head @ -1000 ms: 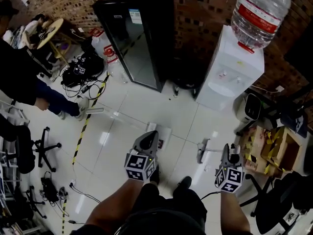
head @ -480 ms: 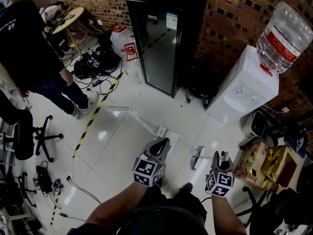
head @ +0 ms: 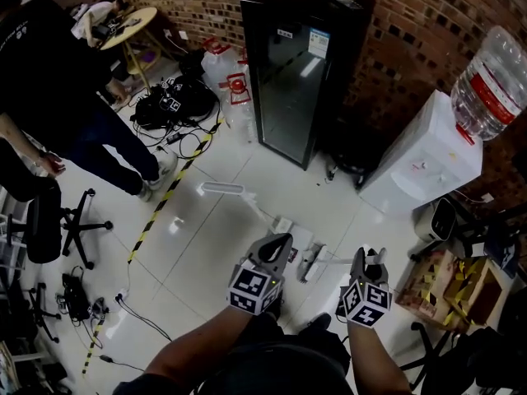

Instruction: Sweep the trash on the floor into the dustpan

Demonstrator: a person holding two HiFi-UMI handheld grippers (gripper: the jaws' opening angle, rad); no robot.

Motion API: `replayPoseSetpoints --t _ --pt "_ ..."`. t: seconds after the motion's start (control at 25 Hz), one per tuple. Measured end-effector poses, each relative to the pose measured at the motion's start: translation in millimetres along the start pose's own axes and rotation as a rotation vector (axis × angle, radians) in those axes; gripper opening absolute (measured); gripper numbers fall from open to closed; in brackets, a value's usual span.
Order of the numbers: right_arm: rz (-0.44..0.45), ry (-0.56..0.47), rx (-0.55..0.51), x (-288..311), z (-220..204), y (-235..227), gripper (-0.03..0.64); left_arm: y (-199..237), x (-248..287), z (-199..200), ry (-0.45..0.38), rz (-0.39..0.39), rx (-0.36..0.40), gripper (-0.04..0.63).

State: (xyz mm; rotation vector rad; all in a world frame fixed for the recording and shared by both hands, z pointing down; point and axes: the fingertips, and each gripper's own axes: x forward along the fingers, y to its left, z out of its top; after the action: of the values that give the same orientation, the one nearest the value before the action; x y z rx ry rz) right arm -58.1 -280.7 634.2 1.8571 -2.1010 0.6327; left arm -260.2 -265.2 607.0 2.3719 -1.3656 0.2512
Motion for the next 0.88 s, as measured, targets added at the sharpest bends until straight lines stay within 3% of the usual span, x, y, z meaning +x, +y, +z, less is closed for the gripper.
replayPoseSetpoints --t 0.16,0.36,0.72,0.88 --pt "0.046 -0.017 0.028 11 8 30 0.107 15 -7 1 0.0 0.01 -0.011 0.012" --pt "0.034 -0.052 0.066 10 24 34 0.107 18 -9 2 0.007 -0.014 -0.005 0.012" --pt "-0.071 -0.136 0.163 -30 60 -25 0.104 -16 9 27 -0.017 -0.115 0.031 0.012" --pt "-0.038 -0.214 0.119 -66 97 -39 0.106 -45 15 53 -0.063 -0.173 0.06 0.012"
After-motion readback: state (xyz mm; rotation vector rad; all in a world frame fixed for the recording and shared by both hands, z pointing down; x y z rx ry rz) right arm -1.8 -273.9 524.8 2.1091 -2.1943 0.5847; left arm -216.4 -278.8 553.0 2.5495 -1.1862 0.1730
